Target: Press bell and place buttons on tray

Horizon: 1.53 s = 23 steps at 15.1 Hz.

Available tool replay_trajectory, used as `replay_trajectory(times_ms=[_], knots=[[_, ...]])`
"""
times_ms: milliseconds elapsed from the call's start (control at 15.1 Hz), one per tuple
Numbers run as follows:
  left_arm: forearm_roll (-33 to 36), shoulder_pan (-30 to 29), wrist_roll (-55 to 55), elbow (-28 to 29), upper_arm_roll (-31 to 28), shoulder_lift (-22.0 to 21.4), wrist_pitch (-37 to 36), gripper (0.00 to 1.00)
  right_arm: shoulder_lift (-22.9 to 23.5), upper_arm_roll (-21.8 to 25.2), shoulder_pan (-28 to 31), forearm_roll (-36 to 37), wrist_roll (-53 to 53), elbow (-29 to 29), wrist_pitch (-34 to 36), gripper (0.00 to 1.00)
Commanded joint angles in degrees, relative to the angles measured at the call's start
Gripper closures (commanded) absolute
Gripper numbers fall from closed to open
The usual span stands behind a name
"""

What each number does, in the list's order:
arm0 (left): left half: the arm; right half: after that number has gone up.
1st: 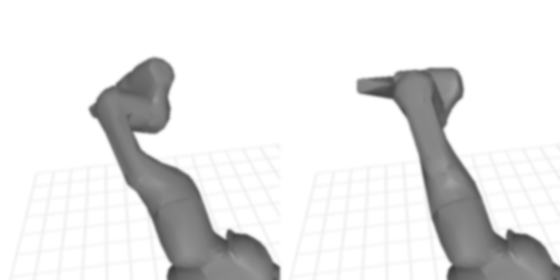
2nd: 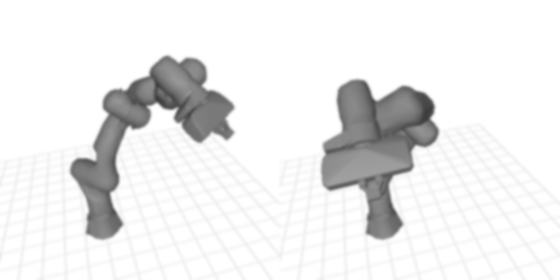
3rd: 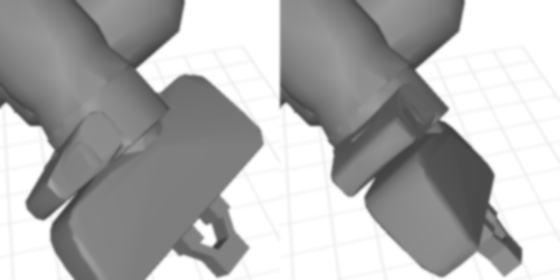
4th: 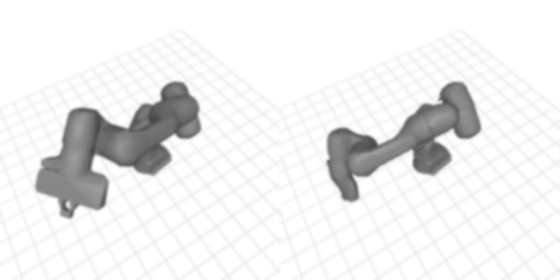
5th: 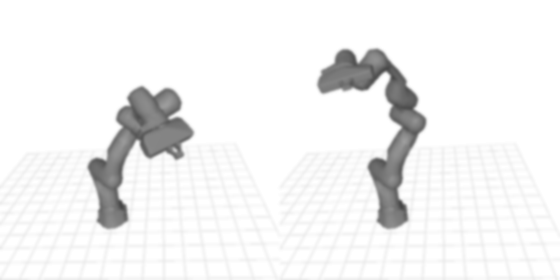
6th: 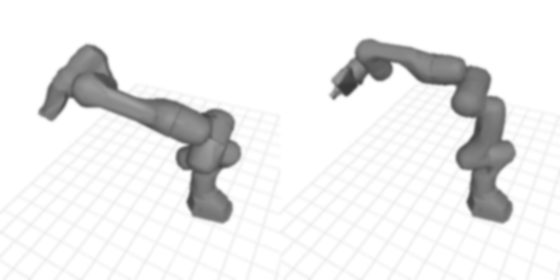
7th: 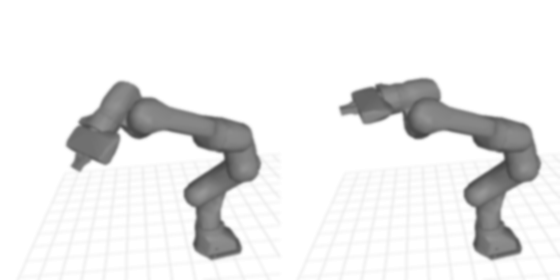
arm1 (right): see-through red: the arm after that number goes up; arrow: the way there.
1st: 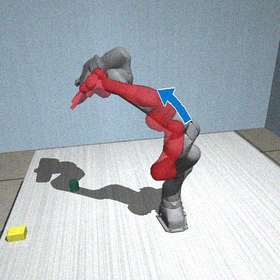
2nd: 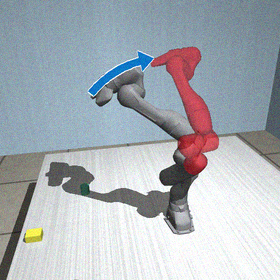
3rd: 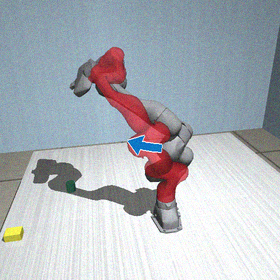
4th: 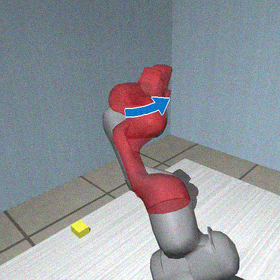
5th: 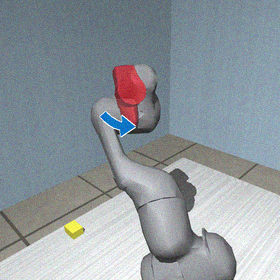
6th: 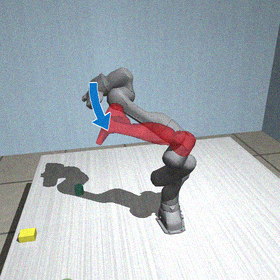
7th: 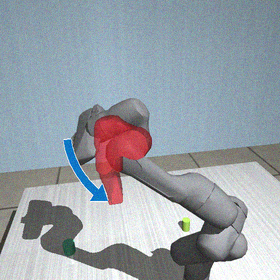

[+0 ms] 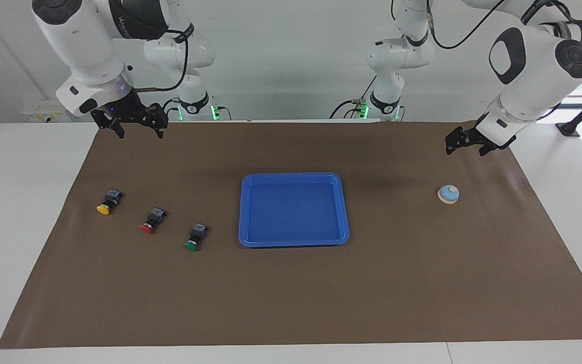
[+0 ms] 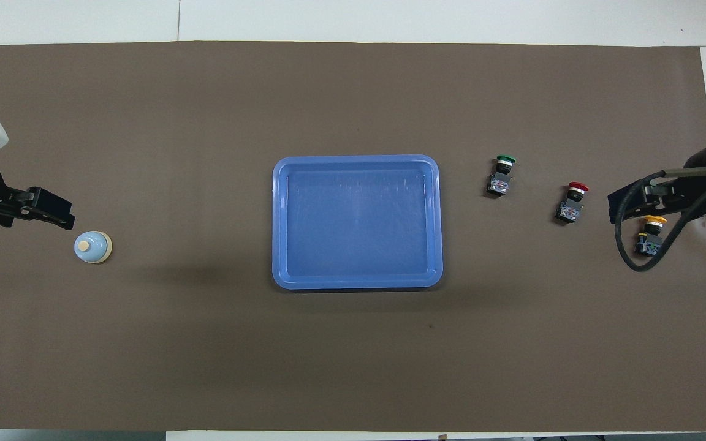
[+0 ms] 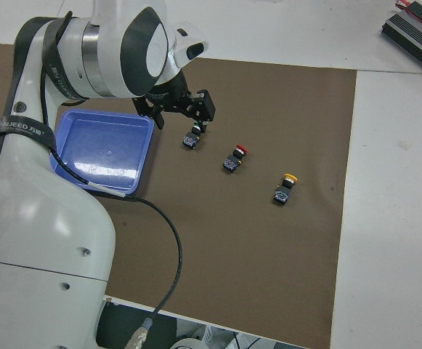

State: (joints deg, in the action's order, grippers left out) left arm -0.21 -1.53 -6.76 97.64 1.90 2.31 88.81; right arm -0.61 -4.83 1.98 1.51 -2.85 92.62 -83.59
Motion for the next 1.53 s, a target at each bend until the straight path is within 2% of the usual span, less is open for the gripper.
replay_trajectory(times_ms=[0, 133, 265, 398, 664, 929, 1194, 1460], knots=[[0.91, 1.09, 1.05, -1.05, -0.67, -1.07, -0.22, 0.0, -1.15, -0.62, 0.93, -0.28, 1.36, 1.07, 0.09, 0.0], [0.91, 1.0, 1.05, -1.05, -0.49, -1.95, -0.22, 0.0, -2.45, -0.62, 0.31, -0.37, 0.14, 3.77, -1.3, 0.0], [0.91, 0.83, 1.05, -0.88, -0.49, -3.44, -0.31, 0.0, -5.18, -0.88, 0.22, -0.37, -5.2, 11.66, -11.02, 0.0], [0.91, 0.92, 1.05, -0.7, -0.49, -3.98, -0.4, 0.0, -5.02, -0.97, -1.53, -0.37, -12.23, 17.13, -16.23, 0.0], [0.91, 0.56, 1.05, -0.7, -0.49, -3.98, -0.4, 0.0, 1.73, -1.06, -4.08, -0.37, -22.0, 20.4, -26.25, 0.0], [0.91, 0.39, 1.05, -0.7, -0.49, -3.98, -0.4, 0.0, 7.45, -0.97, -4.09, -0.19, -24.39, 25.32, -41.79, 0.0], [0.91, 0.39, 1.05, -0.7, -0.49, -3.98, -0.4, 0.0, 14.92, -0.97, -4.26, 0.51, -27.46, 24.28, -49.64, 0.0], [1.0, 0.39, 1.05, -0.7, -0.49, -3.98, -0.4, 0.0, 19.67, -0.97, -4.26, 1.04, -28.79, 19.19, -50.27, 0.0]])
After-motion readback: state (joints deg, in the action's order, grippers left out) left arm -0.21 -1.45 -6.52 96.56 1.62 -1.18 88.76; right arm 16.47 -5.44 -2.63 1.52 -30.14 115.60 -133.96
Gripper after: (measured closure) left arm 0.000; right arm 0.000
